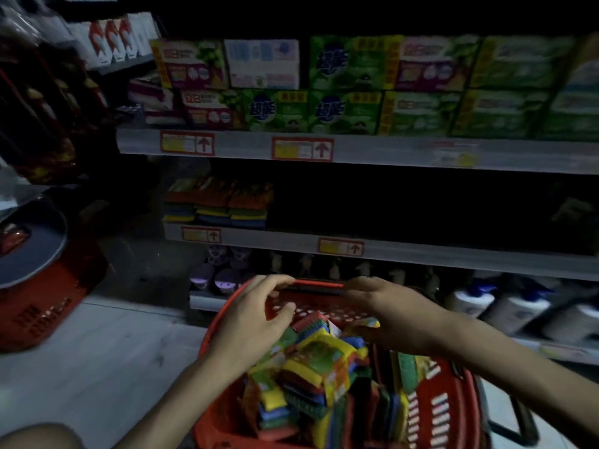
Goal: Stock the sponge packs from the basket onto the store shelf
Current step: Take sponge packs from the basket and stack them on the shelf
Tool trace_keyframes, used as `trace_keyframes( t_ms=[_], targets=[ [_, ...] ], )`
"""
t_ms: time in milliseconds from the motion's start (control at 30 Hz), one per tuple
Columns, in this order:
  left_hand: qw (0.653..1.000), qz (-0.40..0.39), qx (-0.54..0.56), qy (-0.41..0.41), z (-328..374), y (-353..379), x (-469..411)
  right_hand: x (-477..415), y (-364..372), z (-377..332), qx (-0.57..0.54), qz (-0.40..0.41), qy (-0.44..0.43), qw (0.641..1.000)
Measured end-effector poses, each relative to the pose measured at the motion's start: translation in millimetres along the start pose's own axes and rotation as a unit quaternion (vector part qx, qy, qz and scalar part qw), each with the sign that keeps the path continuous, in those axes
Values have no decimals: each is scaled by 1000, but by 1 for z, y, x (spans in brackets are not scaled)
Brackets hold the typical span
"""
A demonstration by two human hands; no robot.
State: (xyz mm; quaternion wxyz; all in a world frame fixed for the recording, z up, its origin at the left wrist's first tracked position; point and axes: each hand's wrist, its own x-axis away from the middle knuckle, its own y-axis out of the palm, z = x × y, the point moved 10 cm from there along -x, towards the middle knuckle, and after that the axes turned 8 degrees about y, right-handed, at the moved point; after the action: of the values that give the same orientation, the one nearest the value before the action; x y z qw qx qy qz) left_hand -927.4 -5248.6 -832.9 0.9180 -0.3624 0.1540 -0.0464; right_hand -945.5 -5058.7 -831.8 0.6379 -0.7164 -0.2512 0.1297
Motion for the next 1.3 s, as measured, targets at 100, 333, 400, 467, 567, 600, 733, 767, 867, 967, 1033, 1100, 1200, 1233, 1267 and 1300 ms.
trace_keyframes(
  t_ms=[100,333,400,467,567,600,733,767,867,967,1033,1100,1200,1233,1267,1300],
  targets=[
    [998,-53,-31,6,16,35,14,32,6,29,-3,-42,21,999],
    [967,-208,-149,17,44,76,31,59,47,95,35,-123,101,987],
    [957,-231,-177,14,43,79,27,58,59,103,56,-151,107,981],
    [948,-256,-191,-11,33,88,27,56,69,110,60,-176,111,976],
    [932,-293,-203,-61,7,107,34,47,85,119,81,-211,110,968],
    [927,-304,-203,-81,-4,114,37,42,88,120,80,-211,107,968],
    [889,-372,-220,-154,-25,146,41,30,100,116,73,-202,85,973],
    [886,-372,-226,-156,-25,151,37,29,104,114,77,-204,77,973],
    [882,-376,-245,-147,-23,152,28,26,109,109,87,-182,53,978],
    [876,-373,-258,-164,-36,134,28,23,106,106,67,-160,34,984],
    [883,-353,-240,-194,-51,119,28,25,105,107,57,-169,31,983],
    [901,-319,-180,-231,-60,108,26,28,109,107,53,-177,30,982],
    [920,-274,-95,-264,-58,102,21,33,113,101,88,-160,15,983],
    [921,-265,-65,-278,-58,102,20,34,110,100,88,-145,12,985],
    [921,-256,-28,-291,-56,104,19,34,103,99,78,-123,12,989],
    [921,-252,4,-298,-55,105,19,34,94,98,61,-93,11,994]
  ],
)
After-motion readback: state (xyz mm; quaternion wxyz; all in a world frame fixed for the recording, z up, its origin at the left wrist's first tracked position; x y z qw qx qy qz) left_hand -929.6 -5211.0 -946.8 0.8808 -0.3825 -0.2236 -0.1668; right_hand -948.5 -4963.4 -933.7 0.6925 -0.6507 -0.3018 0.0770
